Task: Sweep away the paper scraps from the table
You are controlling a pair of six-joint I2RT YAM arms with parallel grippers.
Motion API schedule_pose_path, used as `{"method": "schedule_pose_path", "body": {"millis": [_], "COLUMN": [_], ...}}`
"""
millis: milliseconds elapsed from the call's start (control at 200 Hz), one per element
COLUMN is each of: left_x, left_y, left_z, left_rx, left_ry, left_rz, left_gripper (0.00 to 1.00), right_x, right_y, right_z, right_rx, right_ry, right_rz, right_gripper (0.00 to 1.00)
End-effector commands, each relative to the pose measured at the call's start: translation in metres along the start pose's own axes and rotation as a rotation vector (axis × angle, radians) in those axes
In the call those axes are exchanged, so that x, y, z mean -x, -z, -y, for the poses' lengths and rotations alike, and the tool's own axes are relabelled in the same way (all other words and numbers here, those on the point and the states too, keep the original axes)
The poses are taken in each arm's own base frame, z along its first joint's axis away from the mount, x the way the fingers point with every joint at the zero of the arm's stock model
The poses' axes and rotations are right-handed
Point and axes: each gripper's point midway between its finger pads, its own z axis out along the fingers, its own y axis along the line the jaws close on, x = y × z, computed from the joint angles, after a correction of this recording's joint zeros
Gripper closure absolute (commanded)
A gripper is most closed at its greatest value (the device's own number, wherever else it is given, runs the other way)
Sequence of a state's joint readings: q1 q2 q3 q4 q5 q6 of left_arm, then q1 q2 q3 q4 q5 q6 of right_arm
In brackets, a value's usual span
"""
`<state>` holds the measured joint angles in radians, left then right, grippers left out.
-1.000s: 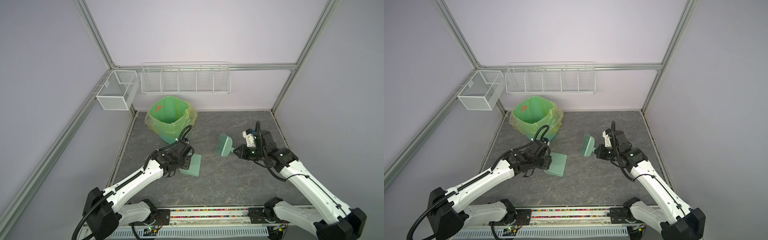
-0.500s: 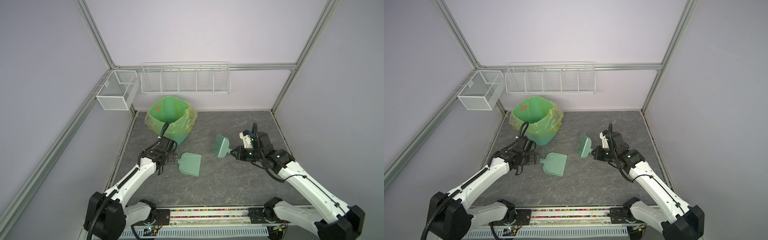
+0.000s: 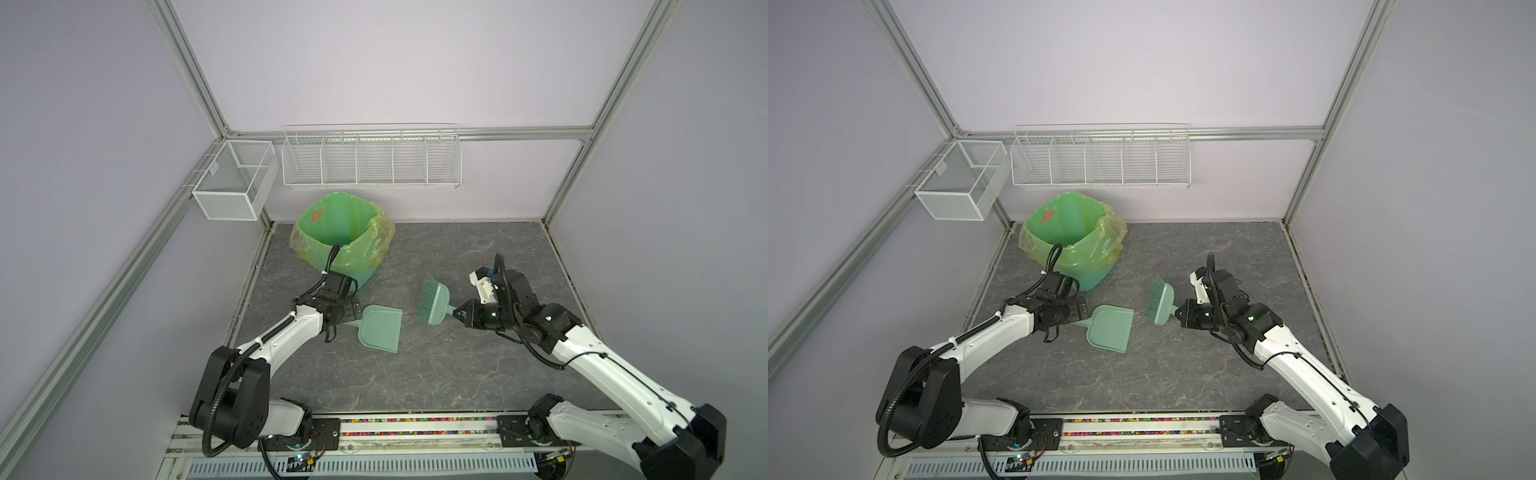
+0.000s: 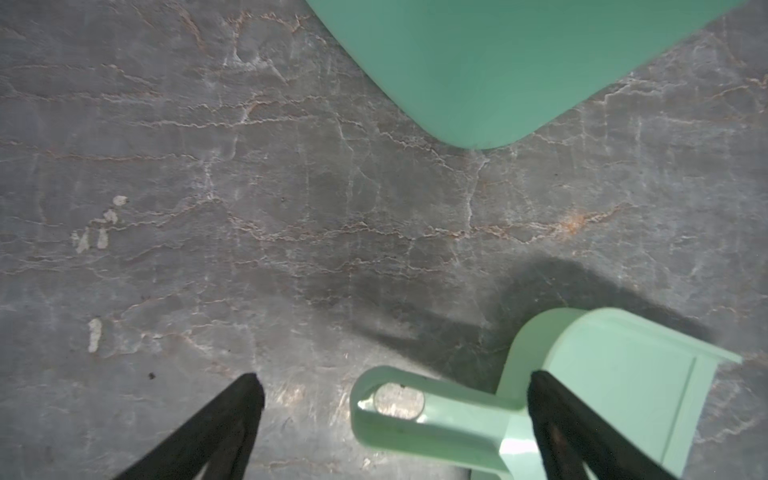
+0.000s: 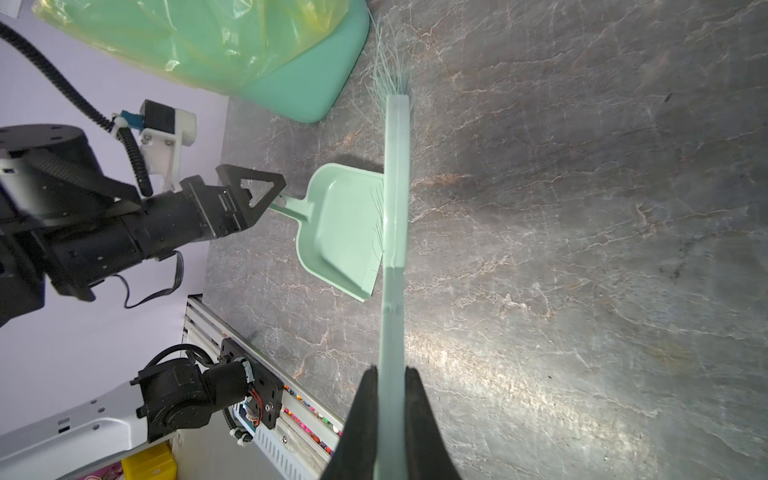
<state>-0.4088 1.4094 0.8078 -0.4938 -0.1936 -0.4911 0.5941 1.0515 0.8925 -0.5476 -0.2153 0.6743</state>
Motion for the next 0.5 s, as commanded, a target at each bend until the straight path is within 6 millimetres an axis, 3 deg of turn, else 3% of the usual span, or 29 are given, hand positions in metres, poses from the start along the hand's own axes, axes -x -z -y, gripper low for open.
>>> {"method": "schedule_pose_path", "body": {"millis": [0, 265, 495], "left_x": [0.008, -0.010, -0.036], "left_y": [-0.009, -0.029, -0.018], "left_z": [-0.003, 0.001, -0.003], "left_rx": [0.013, -0.014, -0.054], "left_ry": [0.046, 0.068, 0.092], "left_rz": [0.021, -0.095, -0.146], "left_gripper": [0.00, 0.06, 0.16], "right_x": [-0.007, -0.012, -0.011], "right_y": [0.000, 0.000, 0.002], "right_z": [-0.005, -0.007, -0.008], "right_rx": [0.038, 0.036, 0.031], "right_ry": [-0.012, 0.000, 0.008], "right_rz": [0.007, 0.004, 0.010], "right_gripper": [0.93, 0.93, 0.93]}}
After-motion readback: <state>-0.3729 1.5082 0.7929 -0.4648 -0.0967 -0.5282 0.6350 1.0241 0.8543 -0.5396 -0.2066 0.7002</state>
